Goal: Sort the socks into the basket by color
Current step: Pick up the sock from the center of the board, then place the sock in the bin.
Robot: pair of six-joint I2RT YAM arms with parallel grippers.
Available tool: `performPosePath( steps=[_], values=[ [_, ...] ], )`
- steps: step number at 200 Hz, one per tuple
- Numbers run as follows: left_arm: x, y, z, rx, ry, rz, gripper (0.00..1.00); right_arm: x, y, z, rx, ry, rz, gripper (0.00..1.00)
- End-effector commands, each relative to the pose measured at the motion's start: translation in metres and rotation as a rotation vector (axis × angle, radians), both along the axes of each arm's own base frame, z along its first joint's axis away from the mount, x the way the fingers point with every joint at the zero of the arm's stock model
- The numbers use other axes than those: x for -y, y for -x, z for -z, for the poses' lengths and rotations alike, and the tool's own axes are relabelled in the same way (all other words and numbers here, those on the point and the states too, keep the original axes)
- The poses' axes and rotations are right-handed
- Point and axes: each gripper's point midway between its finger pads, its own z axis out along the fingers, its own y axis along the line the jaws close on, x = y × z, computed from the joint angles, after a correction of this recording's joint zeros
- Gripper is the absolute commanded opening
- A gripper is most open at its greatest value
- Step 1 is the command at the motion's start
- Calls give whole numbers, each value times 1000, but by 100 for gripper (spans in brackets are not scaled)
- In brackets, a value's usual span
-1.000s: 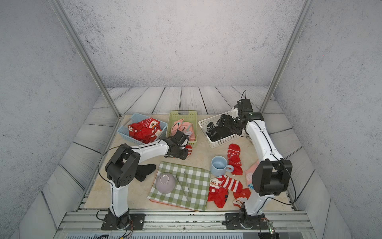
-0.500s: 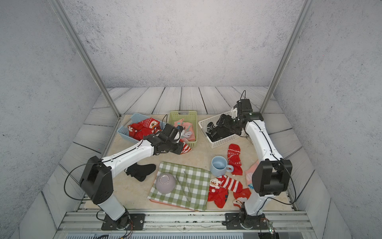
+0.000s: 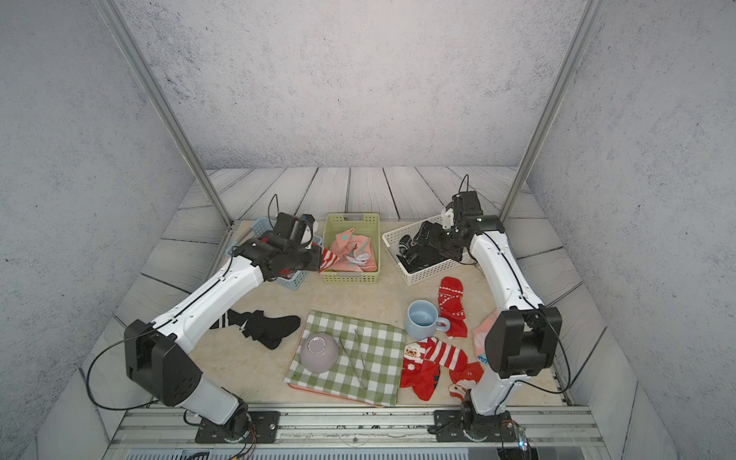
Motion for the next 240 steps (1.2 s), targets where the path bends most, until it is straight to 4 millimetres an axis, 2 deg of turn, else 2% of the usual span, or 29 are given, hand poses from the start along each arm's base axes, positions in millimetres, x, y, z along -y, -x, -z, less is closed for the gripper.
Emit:
performPosePath(
  steps=[1,36,64,81,135,159,180,213,234,240],
  values=[
    [-37,-18,-15,4,-26,-93,0,-4,18,-14,19,-8,-32,99],
    [-97,-58,-16,-4,-56,-228,0,-7,25,-13,16,-17,-44,99],
    [-132,-88,6,-44,-91,-289,0,-8,30,-12,11,-22,-51,99],
    [-146,-104,29,-89,-111,-308,0,-8,31,-12,15,-20,-51,99],
    [-165,-134,109,-259,-128,-333,0,-4,33,-9,10,2,-45,99],
    [-173,-143,137,-309,-127,-360,0,-3,34,-7,4,7,-42,99],
    [-179,-146,155,-343,-116,-383,0,-2,34,-5,1,18,-39,99],
    [-181,-140,175,-399,-112,-384,0,-1,32,-1,-10,23,-36,99],
    [-181,-136,179,-407,-108,-386,0,-1,30,1,-14,20,-33,99],
    [-180,-136,178,-398,-102,-384,3,-1,30,0,-13,19,-32,99]
  ],
)
